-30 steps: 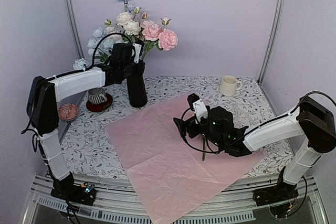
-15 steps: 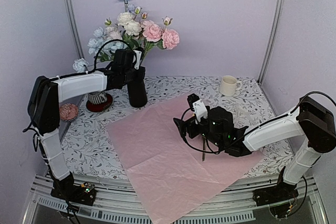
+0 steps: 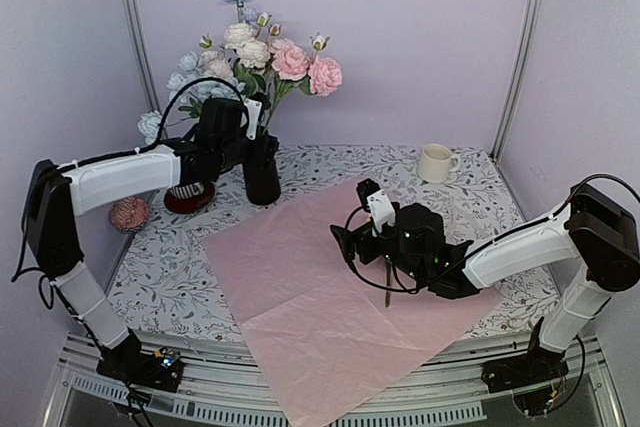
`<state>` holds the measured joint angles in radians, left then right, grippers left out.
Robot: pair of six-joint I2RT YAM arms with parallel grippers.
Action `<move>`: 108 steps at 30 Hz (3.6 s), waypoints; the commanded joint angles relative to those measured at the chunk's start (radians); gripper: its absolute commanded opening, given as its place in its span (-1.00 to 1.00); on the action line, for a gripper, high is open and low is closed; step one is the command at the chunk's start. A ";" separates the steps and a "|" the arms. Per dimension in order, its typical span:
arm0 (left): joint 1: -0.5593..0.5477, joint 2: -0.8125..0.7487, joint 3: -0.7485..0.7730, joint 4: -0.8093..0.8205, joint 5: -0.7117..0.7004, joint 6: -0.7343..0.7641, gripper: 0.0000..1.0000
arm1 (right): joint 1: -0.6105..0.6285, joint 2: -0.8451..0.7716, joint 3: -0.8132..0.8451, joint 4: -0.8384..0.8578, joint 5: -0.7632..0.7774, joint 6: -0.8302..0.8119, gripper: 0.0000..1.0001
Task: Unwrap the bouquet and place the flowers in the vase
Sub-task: Pick up the fake flower from the flattened wrapping paper, then pass from the right arm to the left
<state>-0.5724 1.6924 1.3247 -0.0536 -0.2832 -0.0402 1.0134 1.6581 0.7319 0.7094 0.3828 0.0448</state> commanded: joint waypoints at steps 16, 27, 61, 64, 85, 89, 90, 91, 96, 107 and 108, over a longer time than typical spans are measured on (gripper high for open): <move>-0.107 -0.491 -0.511 0.043 0.134 -0.139 0.96 | -0.067 -0.129 0.057 -0.354 0.042 0.284 0.94; -0.105 -0.420 -0.574 0.141 0.187 -0.132 0.96 | -0.100 -0.191 0.131 -0.868 -0.069 0.654 0.89; -0.107 -0.462 -0.819 0.568 0.284 -0.199 0.96 | -0.157 0.210 0.377 -1.160 -0.147 0.807 -0.42; -0.107 -0.447 -0.814 0.572 0.314 -0.199 0.96 | -0.156 0.225 0.380 -1.152 -0.157 0.810 -0.49; -0.107 -0.428 -0.806 0.698 0.597 -0.206 0.85 | -0.156 -0.195 0.156 -0.451 -0.272 0.303 -0.86; -0.107 -0.419 -0.774 0.712 0.615 -0.242 0.85 | -0.156 -0.200 0.097 -0.274 -0.269 0.202 -0.92; -0.106 -0.412 -0.774 0.733 0.625 -0.259 0.86 | -0.156 -0.185 0.088 -0.248 -0.260 0.176 -0.93; -0.107 -0.397 -0.774 0.766 0.638 -0.278 0.86 | -0.156 -0.173 0.083 -0.232 -0.250 0.167 -0.93; -0.120 -0.312 -0.751 0.891 0.668 -0.331 0.86 | -0.157 -0.124 0.006 -0.101 -0.307 0.197 -0.94; -0.170 -0.080 -0.602 1.038 0.739 -0.382 0.75 | -0.157 -0.115 -0.080 0.023 -0.342 0.192 -0.94; -0.180 -0.071 -0.593 1.034 0.735 -0.375 0.74 | -0.156 -0.118 -0.081 0.024 -0.339 0.192 -0.94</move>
<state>-0.7147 1.5822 0.6834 0.9154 0.4229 -0.4026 0.8616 1.5455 0.6579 0.6651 0.0483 0.2485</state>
